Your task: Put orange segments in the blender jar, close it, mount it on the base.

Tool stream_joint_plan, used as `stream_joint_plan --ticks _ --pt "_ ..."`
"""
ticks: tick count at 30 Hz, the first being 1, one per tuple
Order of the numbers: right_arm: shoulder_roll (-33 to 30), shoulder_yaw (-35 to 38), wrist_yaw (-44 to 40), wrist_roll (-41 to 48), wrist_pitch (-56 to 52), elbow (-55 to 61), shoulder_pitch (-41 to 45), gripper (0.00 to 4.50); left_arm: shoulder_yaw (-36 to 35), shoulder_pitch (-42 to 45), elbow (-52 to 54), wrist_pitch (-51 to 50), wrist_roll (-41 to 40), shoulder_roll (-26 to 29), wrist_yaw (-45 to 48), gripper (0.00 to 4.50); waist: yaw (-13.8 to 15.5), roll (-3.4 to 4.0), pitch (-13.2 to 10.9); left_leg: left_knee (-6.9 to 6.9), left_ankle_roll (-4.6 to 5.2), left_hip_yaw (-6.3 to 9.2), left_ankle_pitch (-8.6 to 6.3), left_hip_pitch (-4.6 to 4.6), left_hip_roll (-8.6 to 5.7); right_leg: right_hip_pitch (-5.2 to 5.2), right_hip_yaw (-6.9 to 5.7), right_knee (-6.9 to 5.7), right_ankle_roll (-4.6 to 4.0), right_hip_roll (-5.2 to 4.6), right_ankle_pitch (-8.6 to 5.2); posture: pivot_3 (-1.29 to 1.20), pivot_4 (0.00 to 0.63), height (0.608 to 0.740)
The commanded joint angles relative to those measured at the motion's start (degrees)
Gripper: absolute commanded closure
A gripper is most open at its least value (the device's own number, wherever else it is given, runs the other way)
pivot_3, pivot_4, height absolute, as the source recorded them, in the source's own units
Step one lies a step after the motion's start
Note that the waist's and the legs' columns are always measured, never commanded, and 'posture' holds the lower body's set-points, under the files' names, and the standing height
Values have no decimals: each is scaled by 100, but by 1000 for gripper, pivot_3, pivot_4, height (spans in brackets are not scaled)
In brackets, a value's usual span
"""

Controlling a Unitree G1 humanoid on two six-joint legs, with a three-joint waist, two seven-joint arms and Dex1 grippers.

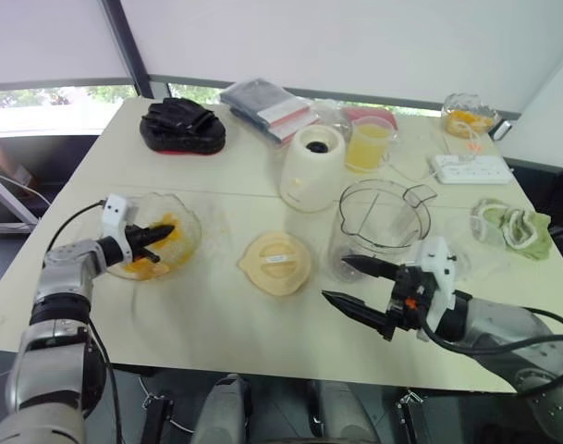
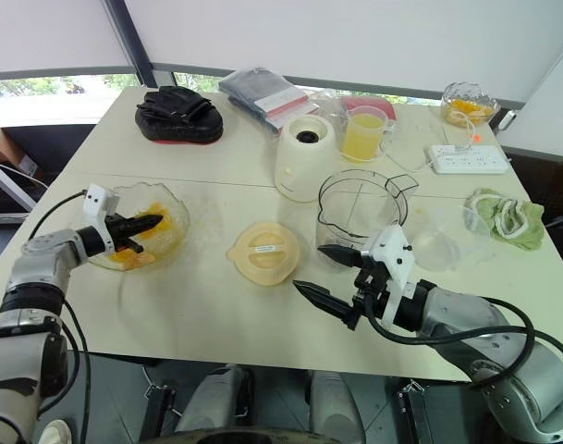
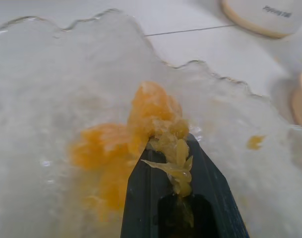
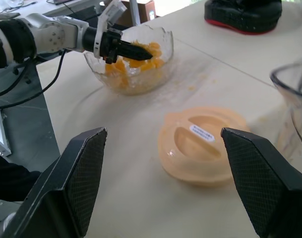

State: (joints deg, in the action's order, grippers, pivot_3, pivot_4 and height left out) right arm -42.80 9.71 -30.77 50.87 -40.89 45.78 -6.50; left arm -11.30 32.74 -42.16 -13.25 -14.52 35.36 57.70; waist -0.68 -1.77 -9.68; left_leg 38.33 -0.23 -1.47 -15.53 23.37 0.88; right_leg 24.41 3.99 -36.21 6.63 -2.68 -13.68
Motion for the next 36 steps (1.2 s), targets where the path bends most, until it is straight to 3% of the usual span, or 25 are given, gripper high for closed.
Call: stream_joint_plan --ticks 1,7,16,22,30,36 --pt "-41 366 -22 159 40 79 -137 604 -164 -118 1221 -413 -385 -23 -156 4455 1 -1 0 0 0 0 0 0 0 0 0 0 0 0 0 0 150 740" --pt "-32 545 -120 166 63 -94 -387 604 -156 -88 2556 -913 -652 -142 -593 4455 -1 0 1 0 -1 0 1 -4 0 -4 1 0 -1 -1 1 0 150 740" --pt "-118 858 -193 194 35 -172 -569 604 187 1053 2712 -991 -717 -517 -881 4455 43 -3 0 3 -3 1 2 -1 -10 -9 -1 0 -1 7 0 0 150 740" --pt "107 1037 0 -26 225 -8 -1053 604 792 3009 1257 -571 -591 -1309 -102 4455 130 -5 0 22 -3 -5 2 8 -33 -17 -5 10 0 12 -1 0 150 740" --pt "630 1287 453 -482 624 266 -1626 604 993 5204 -1212 474 -452 -2504 1096 4455 106 -6 -2 41 1 -5 0 14 -32 -20 -2 11 -1 21 -4 0 150 740" --pt "1092 1446 787 -748 885 694 -2274 604 1055 5794 -2299 1143 -148 -3309 1641 4455 103 -3 -1 44 6 -5 -4 17 -32 -19 1 14 -18 21 -18 0 150 740"
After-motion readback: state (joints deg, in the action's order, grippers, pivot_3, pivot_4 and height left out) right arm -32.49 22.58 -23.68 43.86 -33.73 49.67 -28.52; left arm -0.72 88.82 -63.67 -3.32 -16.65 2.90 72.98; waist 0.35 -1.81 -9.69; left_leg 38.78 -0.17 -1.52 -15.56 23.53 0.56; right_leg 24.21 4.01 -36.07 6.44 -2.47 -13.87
